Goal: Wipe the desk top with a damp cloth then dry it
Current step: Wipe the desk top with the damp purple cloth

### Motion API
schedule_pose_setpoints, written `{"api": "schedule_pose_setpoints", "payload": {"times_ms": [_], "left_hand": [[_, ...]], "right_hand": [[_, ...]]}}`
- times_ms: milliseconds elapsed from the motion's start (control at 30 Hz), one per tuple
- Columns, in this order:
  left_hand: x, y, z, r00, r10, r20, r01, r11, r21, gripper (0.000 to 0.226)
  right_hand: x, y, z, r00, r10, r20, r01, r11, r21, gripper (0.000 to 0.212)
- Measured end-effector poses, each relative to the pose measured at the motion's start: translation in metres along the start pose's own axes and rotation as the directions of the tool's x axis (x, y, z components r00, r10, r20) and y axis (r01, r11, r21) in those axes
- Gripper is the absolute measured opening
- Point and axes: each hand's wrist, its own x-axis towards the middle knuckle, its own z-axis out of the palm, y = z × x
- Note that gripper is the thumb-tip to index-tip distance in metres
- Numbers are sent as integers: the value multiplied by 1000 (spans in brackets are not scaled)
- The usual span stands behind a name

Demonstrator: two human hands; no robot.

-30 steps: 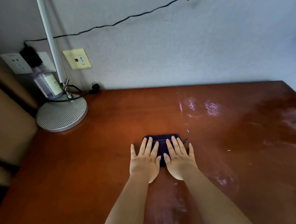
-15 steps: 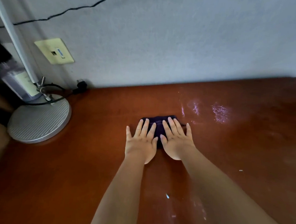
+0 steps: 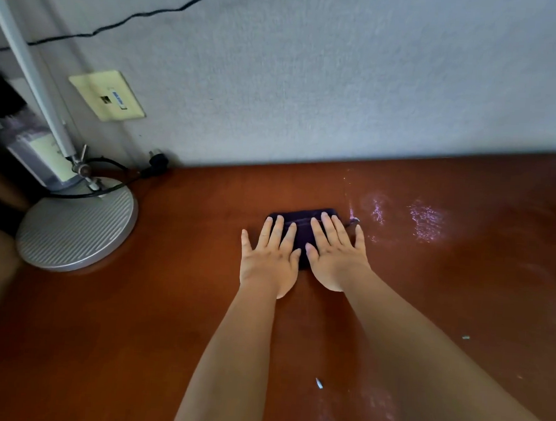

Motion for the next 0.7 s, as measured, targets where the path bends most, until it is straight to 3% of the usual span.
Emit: {"api": "schedule_pose_setpoints", "payload": {"times_ms": [367, 700], "left_hand": [[-88, 7, 27, 1000, 27, 8, -27, 999, 38, 55], [-60, 2, 21, 999, 34, -13, -33, 999, 33, 55]], "right_hand": [[-92, -17, 33, 1000, 31, -2, -31, 999, 15, 57], [-65, -12, 25, 1000, 13, -15, -13, 1000, 21, 57]]}}
